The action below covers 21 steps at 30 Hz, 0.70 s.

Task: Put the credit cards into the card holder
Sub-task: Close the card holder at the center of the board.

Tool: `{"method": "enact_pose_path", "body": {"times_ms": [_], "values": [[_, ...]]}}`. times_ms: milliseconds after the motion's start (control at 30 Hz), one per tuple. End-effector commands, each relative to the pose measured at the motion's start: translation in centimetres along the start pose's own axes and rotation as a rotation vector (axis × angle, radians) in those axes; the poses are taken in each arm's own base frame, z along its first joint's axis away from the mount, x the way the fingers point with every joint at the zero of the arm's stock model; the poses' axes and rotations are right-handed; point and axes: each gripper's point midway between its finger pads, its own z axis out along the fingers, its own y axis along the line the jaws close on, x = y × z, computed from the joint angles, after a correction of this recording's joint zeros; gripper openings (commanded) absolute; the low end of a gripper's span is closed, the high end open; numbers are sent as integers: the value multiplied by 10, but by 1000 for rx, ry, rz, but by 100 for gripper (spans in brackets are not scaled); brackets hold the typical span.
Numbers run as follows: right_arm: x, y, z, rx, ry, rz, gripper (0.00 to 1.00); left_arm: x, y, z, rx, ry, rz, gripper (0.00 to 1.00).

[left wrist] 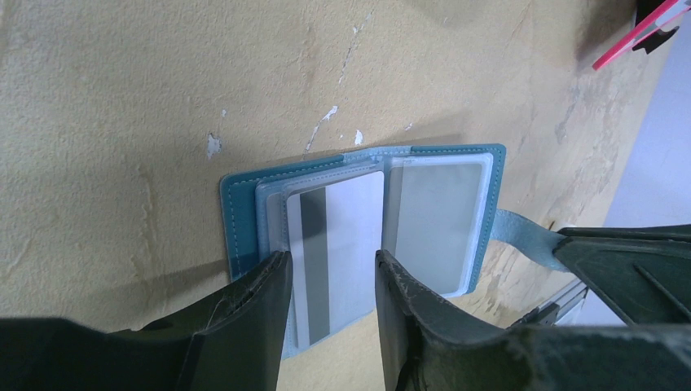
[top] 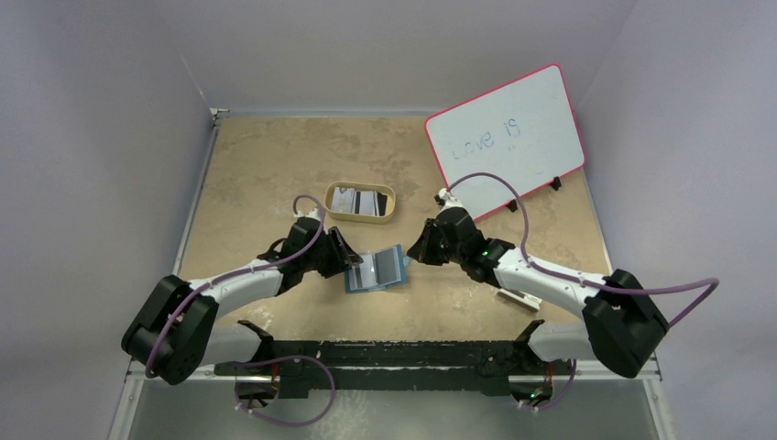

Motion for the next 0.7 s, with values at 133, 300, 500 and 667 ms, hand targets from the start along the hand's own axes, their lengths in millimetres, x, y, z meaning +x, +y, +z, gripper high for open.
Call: {"method": "enact_pose_path", "body": {"times_ms": [133,300,500,667], "values": [[-12,2,-1,2,-20,41,0,-15,1,-6,-56,-43,86,42],[-12,-17,-6,52,-27,53,0,-32,8,-18,-154,-103,130,48],[-5,-22,-4,46,-15,56,0,-30,16,-12,-181,-96,116,52],[5,-39,9,86,-10,46,0,-2,8,7,-24,-31,-33,52]]}}
